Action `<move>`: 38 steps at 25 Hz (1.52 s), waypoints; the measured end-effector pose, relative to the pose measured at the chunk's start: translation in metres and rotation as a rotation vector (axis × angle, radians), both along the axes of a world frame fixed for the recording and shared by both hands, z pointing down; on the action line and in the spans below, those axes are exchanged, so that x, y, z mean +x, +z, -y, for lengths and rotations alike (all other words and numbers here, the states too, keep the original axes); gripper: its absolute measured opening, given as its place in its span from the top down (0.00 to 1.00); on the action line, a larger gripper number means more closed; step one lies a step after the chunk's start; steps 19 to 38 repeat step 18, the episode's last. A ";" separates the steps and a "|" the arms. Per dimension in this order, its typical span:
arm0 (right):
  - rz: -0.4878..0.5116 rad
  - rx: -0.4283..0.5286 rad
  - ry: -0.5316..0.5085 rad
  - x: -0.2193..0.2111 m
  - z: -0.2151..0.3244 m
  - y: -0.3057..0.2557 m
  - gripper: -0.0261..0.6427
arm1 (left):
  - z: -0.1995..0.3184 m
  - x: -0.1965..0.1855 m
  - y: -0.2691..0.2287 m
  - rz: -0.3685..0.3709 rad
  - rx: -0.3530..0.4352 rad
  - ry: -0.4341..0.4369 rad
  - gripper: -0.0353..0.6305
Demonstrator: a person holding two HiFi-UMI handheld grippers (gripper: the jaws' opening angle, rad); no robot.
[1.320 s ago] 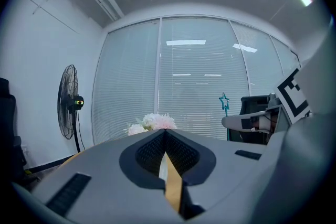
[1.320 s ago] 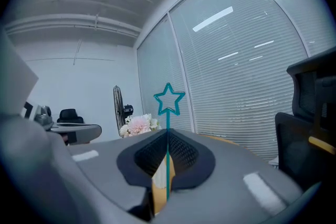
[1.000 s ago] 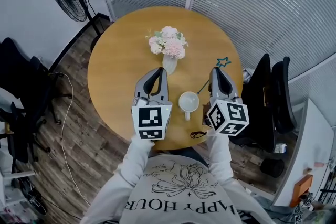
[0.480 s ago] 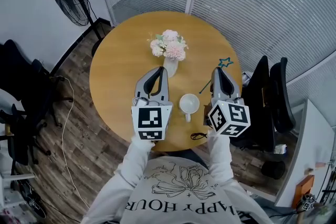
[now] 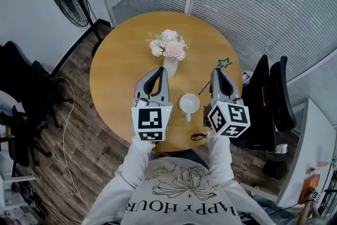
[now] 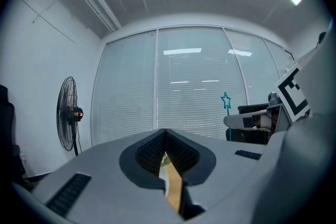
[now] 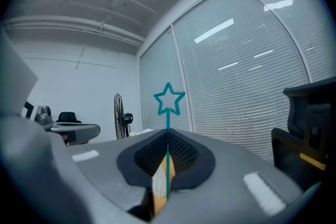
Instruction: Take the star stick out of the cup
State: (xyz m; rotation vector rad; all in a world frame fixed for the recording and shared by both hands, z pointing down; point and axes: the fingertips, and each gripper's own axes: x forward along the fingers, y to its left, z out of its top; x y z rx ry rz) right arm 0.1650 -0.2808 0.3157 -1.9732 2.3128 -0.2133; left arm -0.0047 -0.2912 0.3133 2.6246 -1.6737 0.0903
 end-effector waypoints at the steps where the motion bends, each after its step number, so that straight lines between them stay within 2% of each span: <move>1: 0.000 -0.001 0.000 0.000 0.000 0.001 0.94 | 0.000 0.000 0.000 0.000 0.001 0.000 0.94; 38: 0.008 -0.019 -0.012 0.002 0.003 0.008 0.94 | 0.002 0.009 0.004 0.001 -0.006 0.006 0.94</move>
